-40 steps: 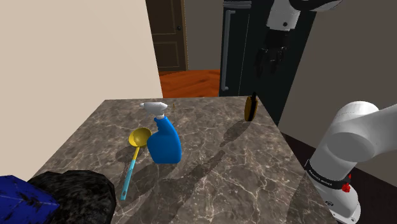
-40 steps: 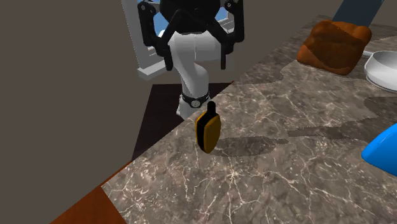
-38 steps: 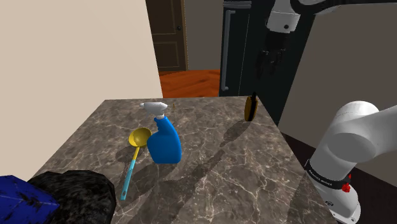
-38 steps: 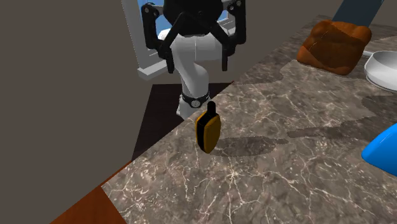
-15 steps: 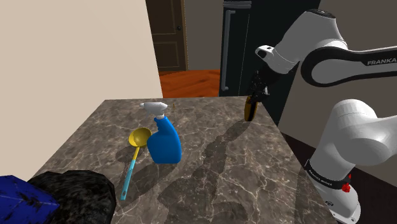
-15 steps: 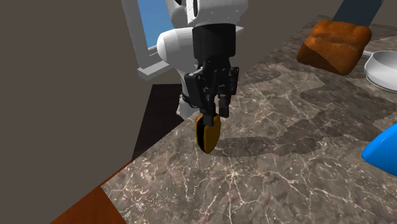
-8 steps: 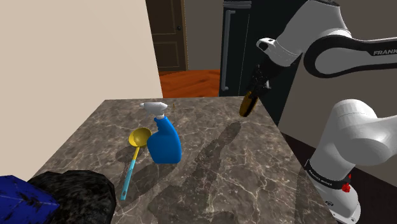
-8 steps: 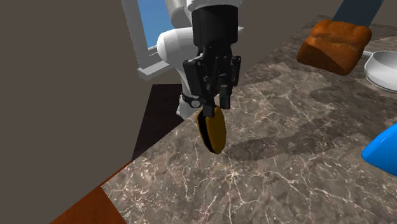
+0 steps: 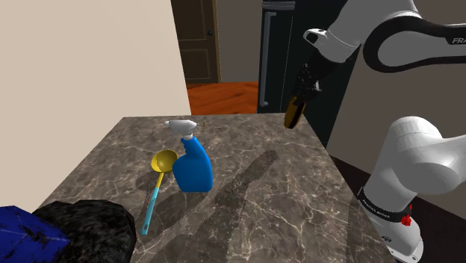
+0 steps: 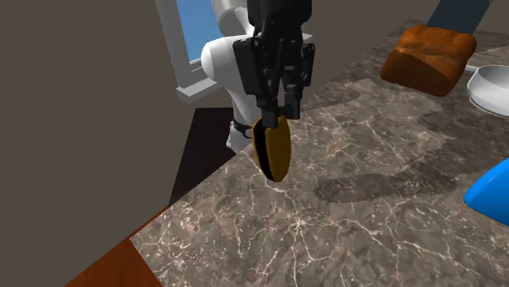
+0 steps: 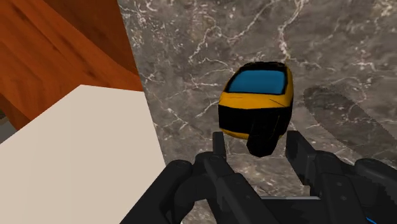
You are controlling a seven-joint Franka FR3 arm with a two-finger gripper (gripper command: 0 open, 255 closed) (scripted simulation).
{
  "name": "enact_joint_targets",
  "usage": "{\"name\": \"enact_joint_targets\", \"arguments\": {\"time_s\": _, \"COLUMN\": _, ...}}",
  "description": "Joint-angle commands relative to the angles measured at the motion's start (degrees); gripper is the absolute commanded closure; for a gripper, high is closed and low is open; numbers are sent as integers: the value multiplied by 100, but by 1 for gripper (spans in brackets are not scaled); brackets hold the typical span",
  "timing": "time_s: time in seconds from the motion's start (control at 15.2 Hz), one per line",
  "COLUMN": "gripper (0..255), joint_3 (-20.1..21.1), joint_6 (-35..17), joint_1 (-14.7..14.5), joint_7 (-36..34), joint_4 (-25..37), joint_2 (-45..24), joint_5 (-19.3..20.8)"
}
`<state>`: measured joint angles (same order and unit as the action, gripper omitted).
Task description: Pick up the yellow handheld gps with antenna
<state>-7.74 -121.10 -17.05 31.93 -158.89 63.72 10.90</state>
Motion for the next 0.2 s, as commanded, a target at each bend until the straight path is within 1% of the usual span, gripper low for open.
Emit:
{"name": "enact_joint_targets", "arguments": {"time_s": 0.0, "gripper": 255, "joint_3": 9, "joint_6": 154, "joint_1": -10, "joint_7": 19, "joint_4": 163, "joint_2": -7, "joint_5": -19}}
{"name": "enact_joint_targets", "arguments": {"time_s": 0.13, "gripper": 255, "joint_3": 10, "joint_6": 165, "joint_1": -11, "joint_7": 20, "joint_4": 176, "joint_2": -9, "joint_5": -21}}
